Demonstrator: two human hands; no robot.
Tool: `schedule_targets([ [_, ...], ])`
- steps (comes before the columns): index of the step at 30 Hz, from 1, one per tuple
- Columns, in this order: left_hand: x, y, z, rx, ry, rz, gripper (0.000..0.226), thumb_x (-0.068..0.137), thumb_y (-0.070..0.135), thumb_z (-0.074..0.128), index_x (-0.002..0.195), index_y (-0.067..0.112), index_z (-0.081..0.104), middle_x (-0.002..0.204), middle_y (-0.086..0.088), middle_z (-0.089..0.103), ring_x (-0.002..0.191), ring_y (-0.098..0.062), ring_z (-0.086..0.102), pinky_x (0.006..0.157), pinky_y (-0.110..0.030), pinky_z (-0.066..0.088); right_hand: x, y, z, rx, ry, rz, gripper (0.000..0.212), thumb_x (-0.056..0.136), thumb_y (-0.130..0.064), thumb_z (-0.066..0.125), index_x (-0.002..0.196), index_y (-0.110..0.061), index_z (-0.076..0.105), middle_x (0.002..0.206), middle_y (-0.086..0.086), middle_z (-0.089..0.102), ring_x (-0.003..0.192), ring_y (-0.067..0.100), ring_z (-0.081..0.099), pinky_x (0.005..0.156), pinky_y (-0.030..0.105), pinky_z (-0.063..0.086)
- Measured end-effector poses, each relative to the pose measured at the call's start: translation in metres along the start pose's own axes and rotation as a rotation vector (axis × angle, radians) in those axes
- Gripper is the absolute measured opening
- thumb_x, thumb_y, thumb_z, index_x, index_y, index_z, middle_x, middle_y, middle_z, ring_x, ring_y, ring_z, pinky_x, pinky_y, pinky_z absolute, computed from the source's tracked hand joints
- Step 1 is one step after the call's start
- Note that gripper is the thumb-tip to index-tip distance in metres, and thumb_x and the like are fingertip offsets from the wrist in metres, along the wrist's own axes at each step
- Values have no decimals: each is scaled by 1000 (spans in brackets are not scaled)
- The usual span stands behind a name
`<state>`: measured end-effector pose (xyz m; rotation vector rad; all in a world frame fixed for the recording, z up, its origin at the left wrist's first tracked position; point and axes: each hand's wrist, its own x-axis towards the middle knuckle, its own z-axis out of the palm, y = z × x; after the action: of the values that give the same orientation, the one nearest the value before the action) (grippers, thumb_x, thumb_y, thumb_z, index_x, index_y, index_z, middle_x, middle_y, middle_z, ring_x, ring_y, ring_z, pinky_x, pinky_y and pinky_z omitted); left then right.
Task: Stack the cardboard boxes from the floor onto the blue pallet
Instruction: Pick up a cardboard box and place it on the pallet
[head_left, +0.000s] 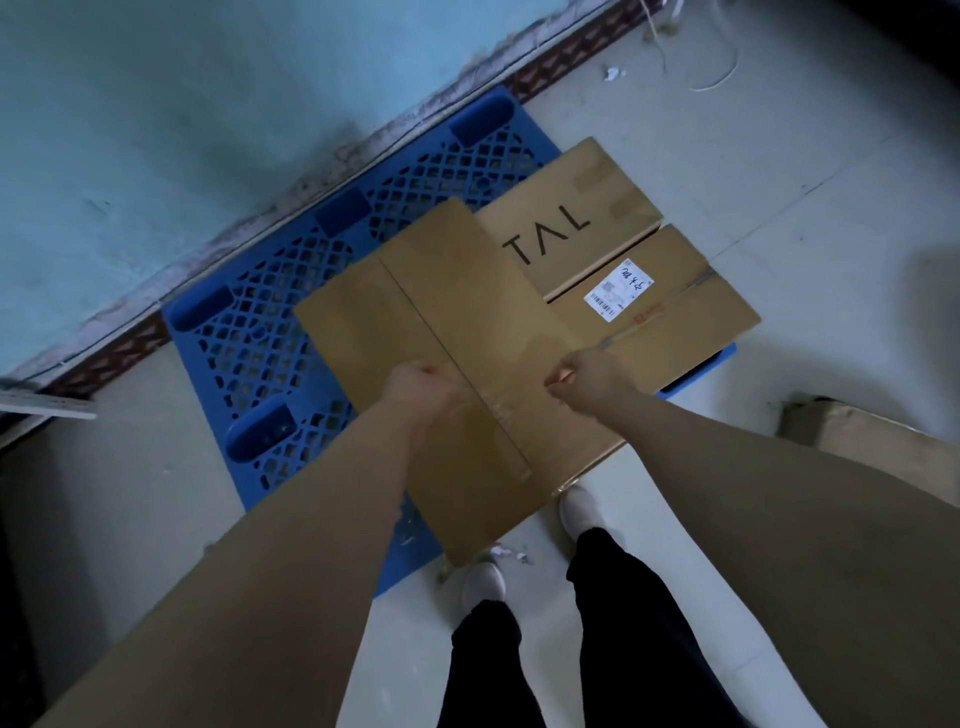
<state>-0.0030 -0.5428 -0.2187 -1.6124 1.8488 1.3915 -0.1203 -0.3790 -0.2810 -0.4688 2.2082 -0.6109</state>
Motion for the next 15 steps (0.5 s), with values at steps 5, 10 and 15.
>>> schedule_targets([
  [5, -35, 9, -11, 102, -144, 119, 27, 95, 12, 58, 122, 15, 58, 111, -2, 64, 100, -12, 64, 84, -29, 55, -57, -7, -1, 57, 115, 73, 9, 87, -22, 61, 80, -26, 65, 86, -4, 68, 87, 16, 67, 80, 34, 56],
  [10, -78, 20, -6, 244, -316, 302, 30, 99, 10, 51, 128, 6, 56, 93, -1, 62, 94, -16, 59, 86, -32, 51, -126, -1, -3, 152, 286, 183, 11, 85, -19, 57, 86, -20, 68, 89, -2, 69, 91, 17, 65, 79, 31, 55],
  [15, -118, 21, 16, 373, -396, 431, 22, 96, 6, 53, 115, 14, 59, 107, -6, 63, 89, -14, 62, 73, -28, 51, -201, 16, 1, 250, 377, 281, 16, 86, -14, 55, 80, -24, 65, 86, -3, 66, 94, 21, 66, 82, 35, 56],
])
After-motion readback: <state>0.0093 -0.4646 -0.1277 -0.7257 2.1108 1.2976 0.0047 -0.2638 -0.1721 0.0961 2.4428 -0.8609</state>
